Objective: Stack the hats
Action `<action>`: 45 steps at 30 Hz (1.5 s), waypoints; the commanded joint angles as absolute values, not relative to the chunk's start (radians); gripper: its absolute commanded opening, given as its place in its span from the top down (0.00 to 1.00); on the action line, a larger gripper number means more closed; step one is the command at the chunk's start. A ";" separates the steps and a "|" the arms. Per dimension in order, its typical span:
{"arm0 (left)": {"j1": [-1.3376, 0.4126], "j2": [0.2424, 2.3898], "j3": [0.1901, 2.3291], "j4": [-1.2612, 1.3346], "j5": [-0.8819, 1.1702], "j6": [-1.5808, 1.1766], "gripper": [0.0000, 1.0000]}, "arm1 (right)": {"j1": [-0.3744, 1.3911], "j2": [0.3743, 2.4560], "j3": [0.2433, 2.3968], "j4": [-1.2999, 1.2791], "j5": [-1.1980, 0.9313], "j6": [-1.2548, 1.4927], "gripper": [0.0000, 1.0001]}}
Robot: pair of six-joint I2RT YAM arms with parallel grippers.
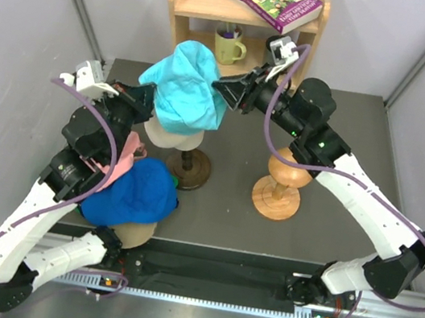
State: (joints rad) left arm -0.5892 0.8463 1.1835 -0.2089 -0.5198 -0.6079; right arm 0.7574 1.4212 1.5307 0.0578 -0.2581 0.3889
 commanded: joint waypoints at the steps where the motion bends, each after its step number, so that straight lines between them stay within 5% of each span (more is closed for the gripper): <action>1: -0.578 0.845 1.180 -0.264 -0.535 -0.591 0.94 | 0.770 1.434 1.604 0.048 -0.247 0.376 0.76; 7: -0.578 0.838 1.193 -0.278 -0.540 -0.586 0.91 | 0.772 1.456 1.632 0.026 -0.245 0.370 0.92; 9: -0.578 0.831 1.196 -0.279 -0.538 -0.589 0.75 | 0.772 1.459 1.646 0.009 -0.244 0.370 1.00; 14: -0.578 0.804 1.206 -0.279 -0.590 -0.580 0.42 | 0.772 1.447 1.683 -0.046 -0.198 0.351 1.00; 19: -0.578 0.810 1.206 -0.262 -0.592 -0.557 0.40 | 0.776 1.462 1.739 -0.107 -0.183 0.334 1.00; 29: -0.578 0.833 1.193 -0.212 -0.574 -0.563 0.53 | 0.810 1.489 1.810 -0.170 -0.141 0.296 1.00; 37: -0.575 0.828 1.183 -0.178 -0.644 -0.552 0.98 | 0.836 1.545 1.931 -0.255 -0.081 0.270 1.00; 45: -0.551 0.873 1.181 -0.247 -0.718 -0.535 1.00 | 0.841 1.624 2.032 -0.350 -0.060 0.290 1.00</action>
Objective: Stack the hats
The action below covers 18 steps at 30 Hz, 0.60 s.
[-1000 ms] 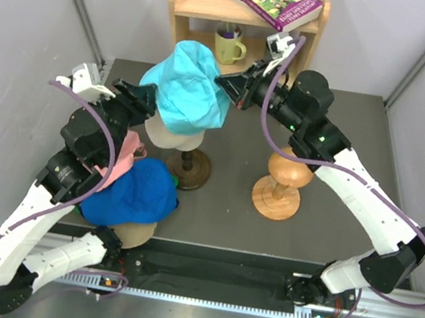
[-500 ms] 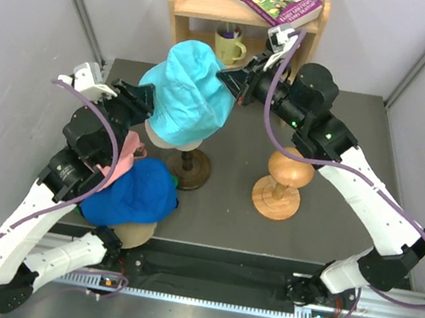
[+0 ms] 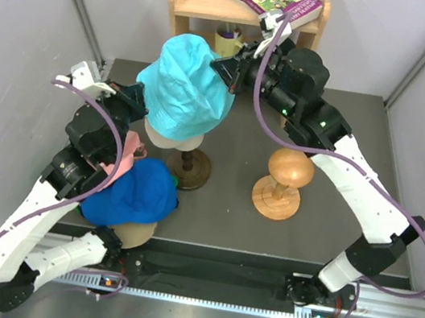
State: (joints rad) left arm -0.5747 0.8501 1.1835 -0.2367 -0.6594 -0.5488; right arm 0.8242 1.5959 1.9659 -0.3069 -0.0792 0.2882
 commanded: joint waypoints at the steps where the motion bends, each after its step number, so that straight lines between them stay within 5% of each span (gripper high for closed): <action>1: -0.540 0.879 1.183 -0.258 -0.715 -0.535 1.00 | 0.839 1.638 2.039 -0.359 -0.058 0.296 1.00; 11: -0.315 0.916 1.172 -0.402 -0.476 -0.672 1.00 | 0.827 1.644 2.045 -0.436 -0.012 0.330 0.95; 17: -0.304 0.893 1.135 -0.371 -0.397 -0.640 1.00 | 0.782 1.551 1.898 -0.377 -0.074 0.373 0.69; 18: -0.304 0.891 1.132 -0.364 -0.373 -0.640 1.00 | 0.776 1.537 1.870 -0.352 -0.089 0.383 0.56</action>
State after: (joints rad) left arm -0.3187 0.9009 1.1584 -0.3550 -0.4347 -0.6559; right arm 0.8070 1.6268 1.9511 -0.3851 -0.0509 0.3424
